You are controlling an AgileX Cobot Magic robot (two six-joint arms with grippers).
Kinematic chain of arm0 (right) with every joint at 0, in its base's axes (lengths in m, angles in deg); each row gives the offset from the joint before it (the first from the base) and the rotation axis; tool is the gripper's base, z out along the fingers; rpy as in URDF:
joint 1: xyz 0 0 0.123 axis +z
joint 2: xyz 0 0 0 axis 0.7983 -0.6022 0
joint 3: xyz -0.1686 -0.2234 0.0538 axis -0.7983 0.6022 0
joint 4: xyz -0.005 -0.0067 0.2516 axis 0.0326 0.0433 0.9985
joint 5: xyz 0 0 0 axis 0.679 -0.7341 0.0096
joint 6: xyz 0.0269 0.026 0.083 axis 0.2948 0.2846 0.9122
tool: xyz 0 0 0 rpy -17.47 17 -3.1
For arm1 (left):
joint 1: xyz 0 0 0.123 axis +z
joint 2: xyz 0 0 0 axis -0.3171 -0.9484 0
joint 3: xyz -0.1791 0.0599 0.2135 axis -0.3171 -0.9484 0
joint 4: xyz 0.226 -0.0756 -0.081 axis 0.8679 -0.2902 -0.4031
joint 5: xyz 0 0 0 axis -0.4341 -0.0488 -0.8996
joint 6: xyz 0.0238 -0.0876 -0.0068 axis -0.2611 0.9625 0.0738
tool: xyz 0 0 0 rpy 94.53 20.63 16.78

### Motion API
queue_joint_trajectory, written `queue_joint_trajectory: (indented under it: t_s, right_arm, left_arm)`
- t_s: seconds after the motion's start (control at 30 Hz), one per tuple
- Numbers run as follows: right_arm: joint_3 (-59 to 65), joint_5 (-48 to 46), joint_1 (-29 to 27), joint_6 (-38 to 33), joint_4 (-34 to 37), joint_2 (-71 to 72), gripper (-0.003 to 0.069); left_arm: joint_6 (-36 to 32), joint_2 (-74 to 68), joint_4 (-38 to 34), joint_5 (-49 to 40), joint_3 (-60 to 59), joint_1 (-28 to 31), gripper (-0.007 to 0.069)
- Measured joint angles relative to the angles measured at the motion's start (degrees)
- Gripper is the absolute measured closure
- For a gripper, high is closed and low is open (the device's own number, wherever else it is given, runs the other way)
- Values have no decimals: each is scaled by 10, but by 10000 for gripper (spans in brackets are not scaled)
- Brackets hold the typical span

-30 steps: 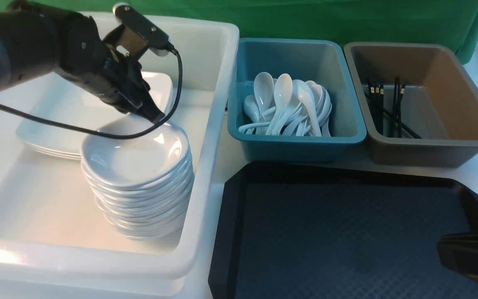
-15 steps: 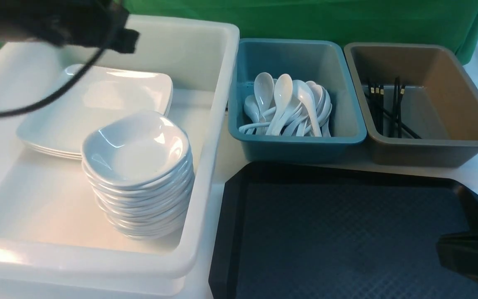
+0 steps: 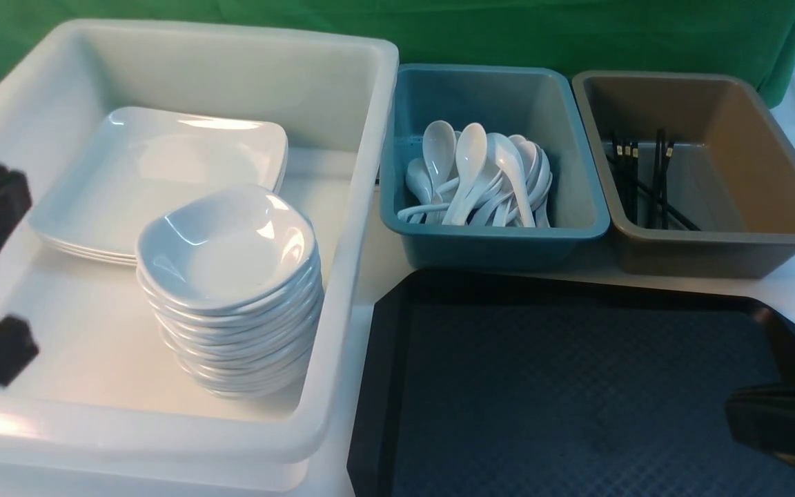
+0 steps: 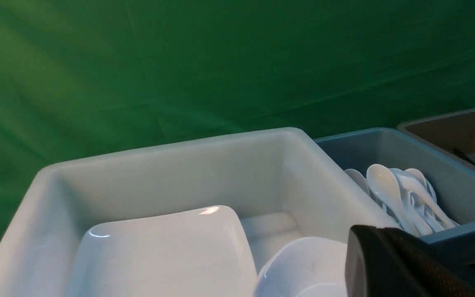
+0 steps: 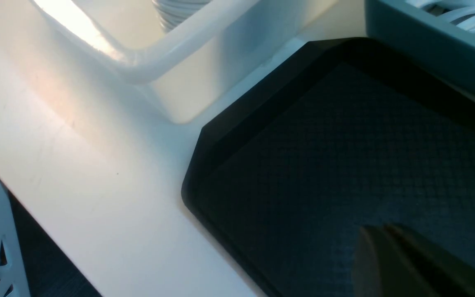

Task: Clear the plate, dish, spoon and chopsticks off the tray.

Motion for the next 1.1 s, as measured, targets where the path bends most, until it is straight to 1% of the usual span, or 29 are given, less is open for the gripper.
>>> queue_joint_trajectory:
  t_s: [0.17,0.43,0.73,0.9,0.97,1.0,1.07,1.1]
  right_arm:
    - [0,1,0,0,0,0,638]
    - [0,3,0,0,0,0,629]
    - [0,3,0,0,0,0,602]
    - [0,1,-2,0,-3,0,592]
    - [0,0,-15,0,-3,1,597]
    - [1,-1,-36,-6,-2,6,620]
    - [10,9,-71,-29,-1,16,636]
    - [27,21,-103,-56,2,28,640]
  left_arm:
    - [0,75,-1,14,-60,0,605]
    - [1,84,33,15,-96,0,605]
    - [1,84,126,7,-104,0,605]
    - [1,84,143,5,-104,0,605]
    - [1,84,145,5,-104,0,605]
    - [1,84,145,5,-104,0,605]
    - [1,84,147,5,-104,0,605]
    - [1,84,147,4,-104,0,605]
